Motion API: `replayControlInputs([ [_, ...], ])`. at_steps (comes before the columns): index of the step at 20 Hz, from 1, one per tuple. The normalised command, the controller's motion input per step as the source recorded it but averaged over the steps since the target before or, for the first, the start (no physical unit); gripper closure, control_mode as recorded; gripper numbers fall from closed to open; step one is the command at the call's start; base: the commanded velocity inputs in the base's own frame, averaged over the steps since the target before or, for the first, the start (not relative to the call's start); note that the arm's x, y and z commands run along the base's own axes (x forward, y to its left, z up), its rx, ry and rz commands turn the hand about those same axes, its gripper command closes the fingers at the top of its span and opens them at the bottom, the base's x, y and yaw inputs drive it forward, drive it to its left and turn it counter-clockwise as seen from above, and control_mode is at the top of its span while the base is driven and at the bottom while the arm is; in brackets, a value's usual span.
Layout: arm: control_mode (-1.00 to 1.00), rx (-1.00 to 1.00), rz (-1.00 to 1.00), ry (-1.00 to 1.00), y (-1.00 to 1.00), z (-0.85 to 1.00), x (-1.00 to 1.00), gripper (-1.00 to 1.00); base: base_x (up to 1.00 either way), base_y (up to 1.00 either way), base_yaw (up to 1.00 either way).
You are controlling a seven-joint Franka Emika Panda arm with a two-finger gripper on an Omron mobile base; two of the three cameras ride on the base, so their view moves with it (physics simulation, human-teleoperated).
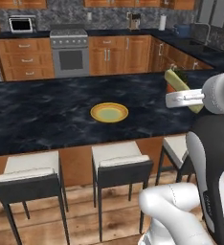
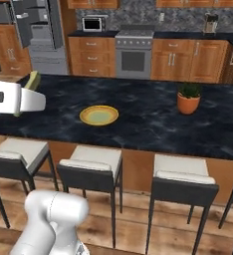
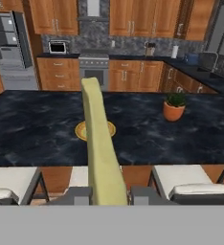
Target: Retrieve the butter from the fridge and place it on a plate on the dining table. Then retrieve the butter knife by the fridge and place it near the plate.
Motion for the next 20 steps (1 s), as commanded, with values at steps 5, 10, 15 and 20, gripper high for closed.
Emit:
replayControlInputs([
  [5, 1.0, 0.0, 0.0, 0.0, 0.0, 0.0, 0.0, 1.0, 0.56, 0.0, -0.13],
  [10, 1.0, 0.0, 0.0, 0.0, 0.0, 0.0, 0.0, 1.0, 0.59, 0.0, -0.07],
  [15, 1.0, 0.0, 0.0, 0.0, 0.0, 0.0, 0.0, 1.0, 0.32, 0.08, -0.01],
  [20, 1.0, 0.0, 0.0, 0.0, 0.0, 0.0, 0.0, 1.0, 0.09, 0.01, 0.0],
])
